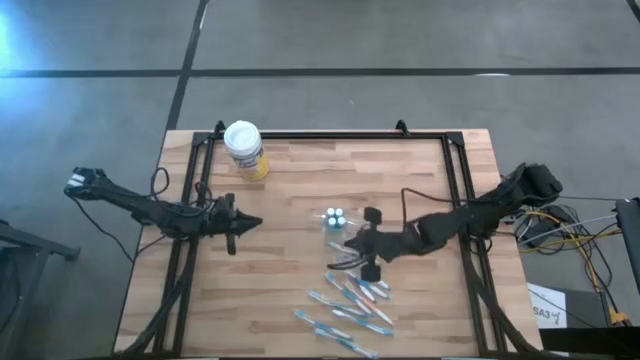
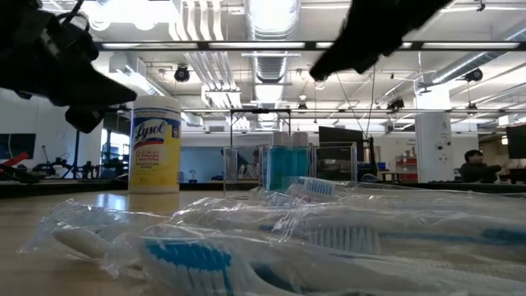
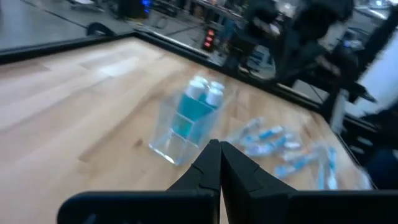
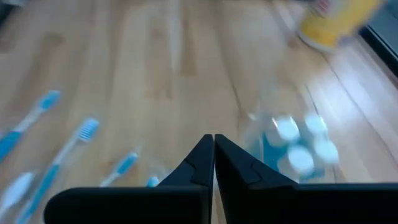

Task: Pick & Place toothbrushing station
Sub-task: Adjust the transparent organizer on the table

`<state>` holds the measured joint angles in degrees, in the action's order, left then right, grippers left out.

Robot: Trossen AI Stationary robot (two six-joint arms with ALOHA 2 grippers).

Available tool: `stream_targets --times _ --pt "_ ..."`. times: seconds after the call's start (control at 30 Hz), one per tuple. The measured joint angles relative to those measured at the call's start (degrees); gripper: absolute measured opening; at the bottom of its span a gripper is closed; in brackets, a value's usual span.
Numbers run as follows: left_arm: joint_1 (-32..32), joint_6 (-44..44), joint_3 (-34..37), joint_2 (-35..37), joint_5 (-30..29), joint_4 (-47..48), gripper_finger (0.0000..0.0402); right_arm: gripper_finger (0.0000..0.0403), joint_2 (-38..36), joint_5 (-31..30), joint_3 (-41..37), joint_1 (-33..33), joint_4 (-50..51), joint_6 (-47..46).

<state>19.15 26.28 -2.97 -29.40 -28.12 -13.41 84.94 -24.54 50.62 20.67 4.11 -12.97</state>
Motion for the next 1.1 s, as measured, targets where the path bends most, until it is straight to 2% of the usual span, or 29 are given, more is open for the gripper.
stream_targets --times 0.13,0.37,0.77,1.0,1.1 --pt "-0.25 0.5 -3.24 -6.51 -1.53 0.0 0.0002 0.0008 0.35 -5.61 -3.31 1.55 -0.07 -7.27" --pt "-2.32 3.88 -7.65 -18.47 -3.52 0.84 0.0001 0.0008 0.42 -7.06 -8.77 2.8 -0.23 -16.63" --pt "-5.87 6.21 -18.17 -39.17 -4.63 -0.07 0.0001 0.0008 0.42 -6.5 -11.04 3.46 -0.27 -18.88" --pt "-9.18 3.63 -23.53 -46.09 -6.47 -0.18 0.0004 0.0008 0.42 -6.82 -13.67 3.03 -0.42 -22.78" --pt "-11.41 3.69 -24.45 -48.51 -4.66 -0.28 0.0002 0.0008 0.43 -6.92 -14.54 2.37 -0.83 -23.62"
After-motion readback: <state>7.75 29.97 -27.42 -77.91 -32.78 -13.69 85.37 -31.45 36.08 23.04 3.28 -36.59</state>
